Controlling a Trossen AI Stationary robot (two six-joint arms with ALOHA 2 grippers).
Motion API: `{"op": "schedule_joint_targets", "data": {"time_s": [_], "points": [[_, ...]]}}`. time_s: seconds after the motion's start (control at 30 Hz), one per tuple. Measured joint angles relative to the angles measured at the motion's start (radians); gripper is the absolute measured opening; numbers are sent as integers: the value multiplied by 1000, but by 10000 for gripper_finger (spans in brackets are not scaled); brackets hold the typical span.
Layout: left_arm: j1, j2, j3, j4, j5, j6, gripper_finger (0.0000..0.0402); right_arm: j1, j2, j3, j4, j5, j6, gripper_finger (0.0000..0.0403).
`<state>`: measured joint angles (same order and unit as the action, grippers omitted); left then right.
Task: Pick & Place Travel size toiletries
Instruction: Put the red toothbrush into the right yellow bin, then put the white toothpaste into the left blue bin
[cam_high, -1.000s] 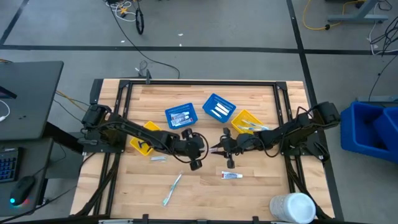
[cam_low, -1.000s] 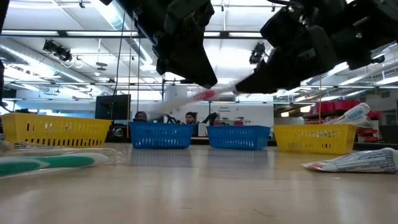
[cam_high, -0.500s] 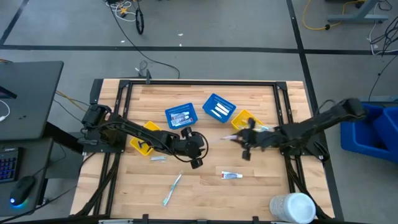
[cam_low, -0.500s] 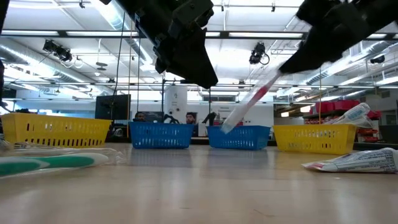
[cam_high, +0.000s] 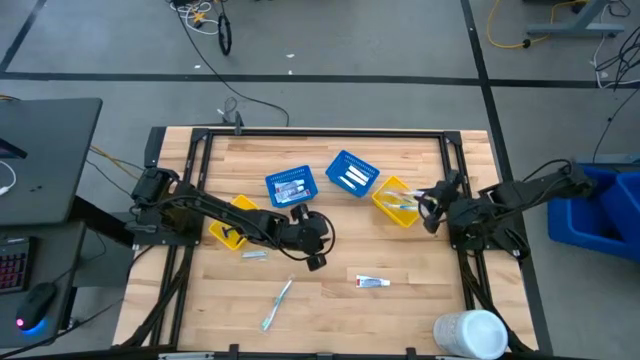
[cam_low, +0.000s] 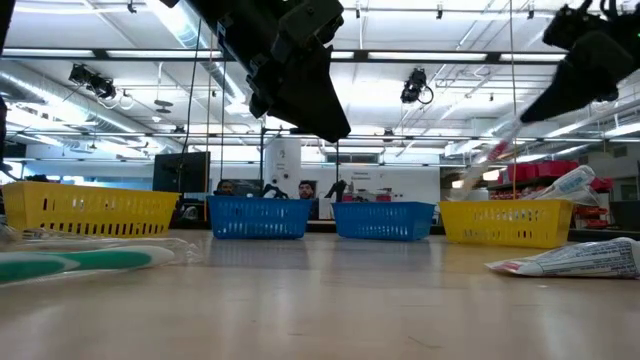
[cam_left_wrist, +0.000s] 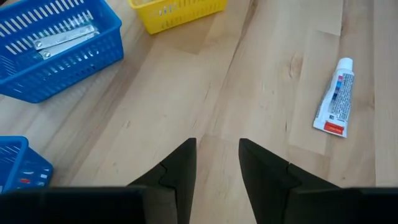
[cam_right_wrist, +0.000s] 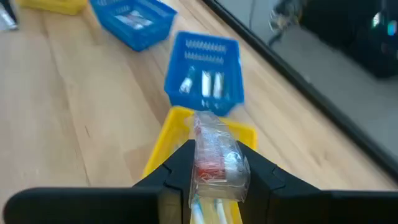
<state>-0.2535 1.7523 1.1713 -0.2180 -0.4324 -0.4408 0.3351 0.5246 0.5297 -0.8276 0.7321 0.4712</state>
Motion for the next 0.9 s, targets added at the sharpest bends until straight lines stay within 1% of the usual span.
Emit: {"op": "schedule_joint_targets", "data": {"time_s": [0.03,0.1,0.27,0.4,0.5,0.63,0.77,0.9], "points": [[0,0,0,0,-3,0,128,-1,-10,0,-22,0,42,92],[0,0,0,0,-12,0,128,-3,-19,0,-9,-2,67,91],[2,0,0,6,-27,0,128,-3,21,0,-39,-29,142,88],[2,0,0,7,-26,0,128,-3,104,0,-59,-70,223,94],[2,0,0,8,-25,0,128,-3,179,0,-23,-87,229,102],[2,0,0,8,-23,0,128,-3,268,0,46,-74,223,112],[2,0,0,7,-18,0,128,-3,344,0,49,-80,221,137],[2,0,0,8,-13,0,128,-13,396,0,39,-89,223,183]]}}
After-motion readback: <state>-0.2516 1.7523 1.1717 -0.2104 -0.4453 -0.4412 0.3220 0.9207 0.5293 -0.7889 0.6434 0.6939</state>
